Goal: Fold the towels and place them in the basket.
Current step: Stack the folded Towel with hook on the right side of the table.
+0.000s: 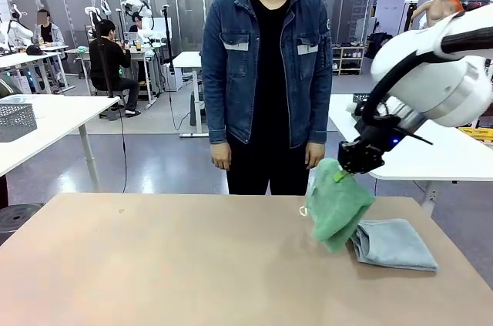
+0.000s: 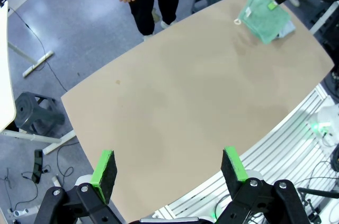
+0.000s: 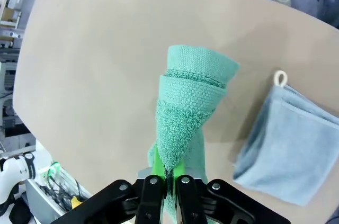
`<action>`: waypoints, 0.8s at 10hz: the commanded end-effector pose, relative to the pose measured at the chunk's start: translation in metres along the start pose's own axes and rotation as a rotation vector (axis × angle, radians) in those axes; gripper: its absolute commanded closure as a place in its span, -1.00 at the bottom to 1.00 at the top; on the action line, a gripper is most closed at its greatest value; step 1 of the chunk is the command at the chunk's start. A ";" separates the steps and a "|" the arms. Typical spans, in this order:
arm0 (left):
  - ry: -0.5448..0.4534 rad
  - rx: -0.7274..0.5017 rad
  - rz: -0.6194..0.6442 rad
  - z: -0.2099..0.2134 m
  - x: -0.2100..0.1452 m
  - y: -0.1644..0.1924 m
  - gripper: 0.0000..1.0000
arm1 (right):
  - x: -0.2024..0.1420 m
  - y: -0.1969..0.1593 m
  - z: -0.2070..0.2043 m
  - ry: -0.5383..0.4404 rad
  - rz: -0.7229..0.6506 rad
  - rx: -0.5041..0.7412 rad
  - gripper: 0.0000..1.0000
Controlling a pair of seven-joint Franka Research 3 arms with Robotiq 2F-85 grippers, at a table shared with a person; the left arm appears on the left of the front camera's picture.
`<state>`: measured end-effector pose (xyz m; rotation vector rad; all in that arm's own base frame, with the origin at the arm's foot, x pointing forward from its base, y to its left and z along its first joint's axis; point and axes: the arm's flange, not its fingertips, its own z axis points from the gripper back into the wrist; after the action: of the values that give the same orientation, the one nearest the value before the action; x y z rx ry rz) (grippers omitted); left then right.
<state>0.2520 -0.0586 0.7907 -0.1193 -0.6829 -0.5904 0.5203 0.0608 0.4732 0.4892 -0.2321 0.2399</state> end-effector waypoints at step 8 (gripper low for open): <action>0.001 0.001 -0.007 0.000 0.000 0.000 -1.00 | -0.025 -0.082 0.029 -0.057 0.013 -0.026 0.88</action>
<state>0.2520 -0.0586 0.7907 -0.1192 -0.6830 -0.5904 0.5065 -0.0227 0.4655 0.4657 -0.2784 0.2137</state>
